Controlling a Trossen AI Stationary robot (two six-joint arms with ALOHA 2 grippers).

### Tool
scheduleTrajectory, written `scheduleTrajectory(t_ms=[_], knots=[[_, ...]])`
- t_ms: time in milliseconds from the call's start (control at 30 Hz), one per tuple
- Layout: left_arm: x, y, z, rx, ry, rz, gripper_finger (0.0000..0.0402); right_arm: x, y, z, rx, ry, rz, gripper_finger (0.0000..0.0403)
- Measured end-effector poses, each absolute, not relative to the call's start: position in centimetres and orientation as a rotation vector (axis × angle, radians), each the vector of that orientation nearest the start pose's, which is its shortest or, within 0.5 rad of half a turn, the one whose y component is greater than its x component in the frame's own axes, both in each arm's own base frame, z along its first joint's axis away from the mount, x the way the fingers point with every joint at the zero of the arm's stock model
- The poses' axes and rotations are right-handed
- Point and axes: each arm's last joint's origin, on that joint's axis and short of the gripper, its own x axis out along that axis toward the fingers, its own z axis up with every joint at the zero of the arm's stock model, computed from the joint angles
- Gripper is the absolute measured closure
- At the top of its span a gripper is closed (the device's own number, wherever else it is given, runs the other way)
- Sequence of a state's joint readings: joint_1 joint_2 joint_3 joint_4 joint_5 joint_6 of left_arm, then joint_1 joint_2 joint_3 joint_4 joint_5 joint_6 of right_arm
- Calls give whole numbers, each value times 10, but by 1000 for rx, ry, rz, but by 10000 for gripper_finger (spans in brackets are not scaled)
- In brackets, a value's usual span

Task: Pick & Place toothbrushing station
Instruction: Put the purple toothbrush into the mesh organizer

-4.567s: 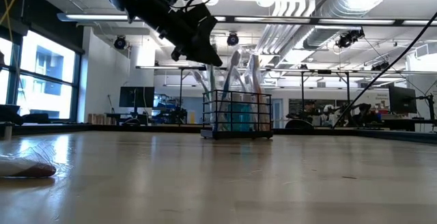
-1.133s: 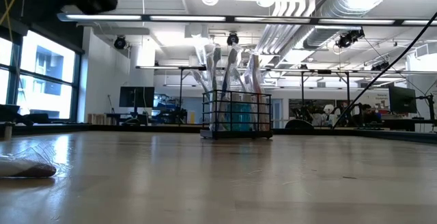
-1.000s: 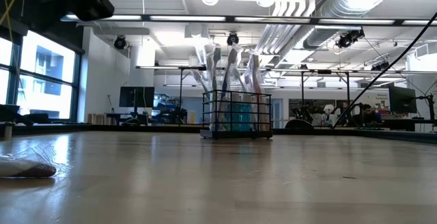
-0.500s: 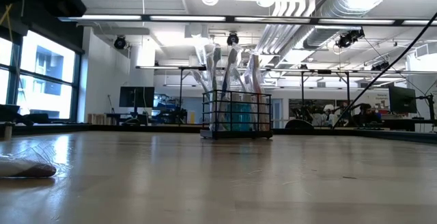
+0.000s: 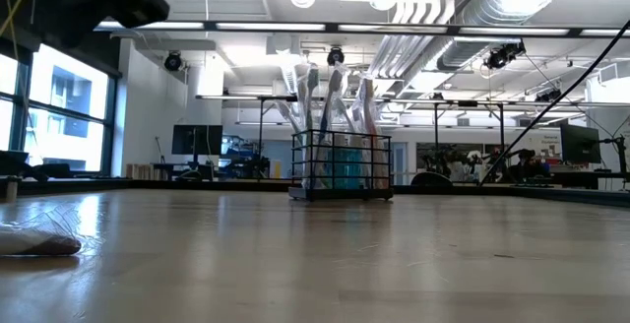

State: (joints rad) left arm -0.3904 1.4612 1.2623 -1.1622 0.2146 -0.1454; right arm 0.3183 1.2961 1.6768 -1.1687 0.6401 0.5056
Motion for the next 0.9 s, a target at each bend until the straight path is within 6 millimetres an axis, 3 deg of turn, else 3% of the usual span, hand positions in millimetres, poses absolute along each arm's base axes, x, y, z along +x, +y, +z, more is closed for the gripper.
scheduleTrajectory(t_ms=[300, 433, 633, 900], knots=[[260, -131, 280, 30, 1205, -428, 158, 211, 60, 439, 82, 634, -378, 401], [268, -148, 261, 25, 1239, -353, 158, 209, 65, 438, 52, 660, -310, 401], [281, -174, 235, -118, 1265, -265, 158, 207, 75, 438, 4, 680, -227, 401], [281, -197, 206, -156, 1349, -192, 158, 204, 82, 438, -30, 681, -184, 401]])
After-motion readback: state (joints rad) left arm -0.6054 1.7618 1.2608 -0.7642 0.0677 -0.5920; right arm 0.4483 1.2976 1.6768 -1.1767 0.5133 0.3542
